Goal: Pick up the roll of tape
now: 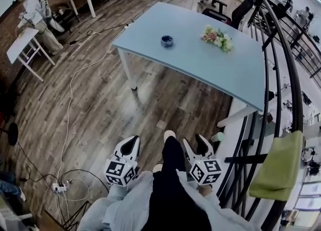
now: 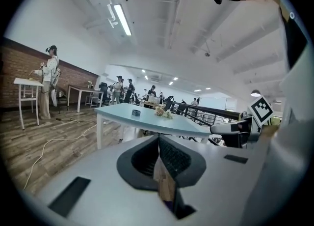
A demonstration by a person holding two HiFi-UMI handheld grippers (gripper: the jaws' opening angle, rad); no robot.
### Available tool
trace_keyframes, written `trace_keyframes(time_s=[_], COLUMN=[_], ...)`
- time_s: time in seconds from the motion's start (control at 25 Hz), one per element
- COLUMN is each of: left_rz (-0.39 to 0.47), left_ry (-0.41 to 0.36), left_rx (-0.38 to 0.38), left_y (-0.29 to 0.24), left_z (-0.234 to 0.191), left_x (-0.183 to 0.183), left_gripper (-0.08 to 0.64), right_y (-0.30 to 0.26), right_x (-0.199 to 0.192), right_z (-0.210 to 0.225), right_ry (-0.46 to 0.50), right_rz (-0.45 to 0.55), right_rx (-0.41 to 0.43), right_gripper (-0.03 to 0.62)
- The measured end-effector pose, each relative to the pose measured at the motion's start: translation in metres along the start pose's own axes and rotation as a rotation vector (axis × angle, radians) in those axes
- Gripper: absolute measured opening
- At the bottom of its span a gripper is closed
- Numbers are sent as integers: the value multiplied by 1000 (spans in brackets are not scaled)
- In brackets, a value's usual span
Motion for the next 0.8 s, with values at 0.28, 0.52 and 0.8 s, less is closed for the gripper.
trace_keyframes(time_s=[0.28, 0.52, 0.8], left_rz=[7, 8, 26], left_ry=[38, 27, 15], left_rx=[47, 69, 72], left_y=[-18, -53, -105], left_z=[-27, -52, -75], left_x=[11, 35, 81], left_gripper=[16, 17, 17], right_y=[-45, -85, -124], right_x=[23, 61, 113], right_z=[4, 20, 49], right_ry=[4, 21, 27], right_rz=[-32, -19, -16], right_rx=[53, 71, 66], right_gripper=[255, 255, 255])
Point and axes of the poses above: the fingertips, and each gripper's own axes: y backward along the fingers, z to its right, x out of its top, the point moved 8 cm from there along y, backward along the fingers, and after that the axes turned 15 degrees about -z, right-handed, at the moved point
